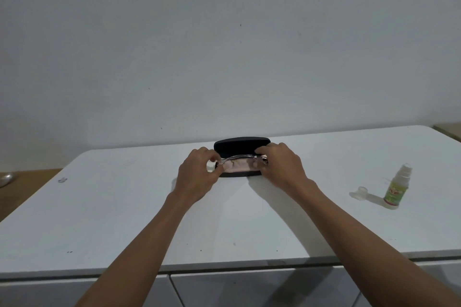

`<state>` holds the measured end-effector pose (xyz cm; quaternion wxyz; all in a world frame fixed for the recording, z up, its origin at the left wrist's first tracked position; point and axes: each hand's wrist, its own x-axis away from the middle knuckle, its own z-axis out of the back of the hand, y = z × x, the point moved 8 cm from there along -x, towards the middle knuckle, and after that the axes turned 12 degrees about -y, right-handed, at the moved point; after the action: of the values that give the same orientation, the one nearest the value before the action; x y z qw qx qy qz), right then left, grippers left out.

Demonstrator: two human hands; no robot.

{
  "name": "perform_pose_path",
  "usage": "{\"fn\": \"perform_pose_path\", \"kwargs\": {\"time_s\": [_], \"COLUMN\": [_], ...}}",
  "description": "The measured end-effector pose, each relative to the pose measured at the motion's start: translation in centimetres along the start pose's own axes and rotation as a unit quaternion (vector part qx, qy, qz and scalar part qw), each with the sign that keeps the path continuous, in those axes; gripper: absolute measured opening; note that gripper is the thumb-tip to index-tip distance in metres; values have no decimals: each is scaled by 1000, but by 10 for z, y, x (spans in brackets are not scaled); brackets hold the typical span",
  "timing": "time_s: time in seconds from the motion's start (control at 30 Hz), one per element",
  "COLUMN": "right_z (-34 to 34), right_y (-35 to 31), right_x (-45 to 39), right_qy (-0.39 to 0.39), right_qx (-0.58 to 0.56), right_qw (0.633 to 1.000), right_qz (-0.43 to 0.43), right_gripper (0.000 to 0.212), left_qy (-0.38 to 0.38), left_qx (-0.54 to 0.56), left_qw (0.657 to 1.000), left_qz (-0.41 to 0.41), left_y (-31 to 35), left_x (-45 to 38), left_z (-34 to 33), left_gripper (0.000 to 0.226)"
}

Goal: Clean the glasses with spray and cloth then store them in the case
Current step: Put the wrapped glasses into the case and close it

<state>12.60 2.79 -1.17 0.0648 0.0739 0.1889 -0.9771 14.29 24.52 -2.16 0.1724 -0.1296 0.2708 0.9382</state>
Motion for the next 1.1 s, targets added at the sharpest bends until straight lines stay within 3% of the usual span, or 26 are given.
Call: {"fn": "perform_pose_path", "kwargs": {"time_s": [0.27, 0.63, 0.87, 1.1], "right_z": [-7, -10, -12, -8], "right_y": [3, 6, 10, 10], "right_x": [-8, -16, -13, -14], "right_qy": [-22, -21, 48, 11], "right_qx": [-3, -33, -61, -33], "right_qw": [999, 999, 997, 999], "right_qz": [-29, -29, -29, -32], "right_gripper": [23, 23, 25, 28], "left_qy": [-47, -45, 13, 1], "left_qx": [-21, 121, 75, 35], "left_qw": [999, 992, 997, 999], "left_qz": [-5, 6, -19, -23], "left_y": [-4, -16, -6, -9], "left_x": [-17, -27, -22, -21], "left_z": [-13, -23, -19, -20], "left_gripper": [24, 20, 19, 17]}}
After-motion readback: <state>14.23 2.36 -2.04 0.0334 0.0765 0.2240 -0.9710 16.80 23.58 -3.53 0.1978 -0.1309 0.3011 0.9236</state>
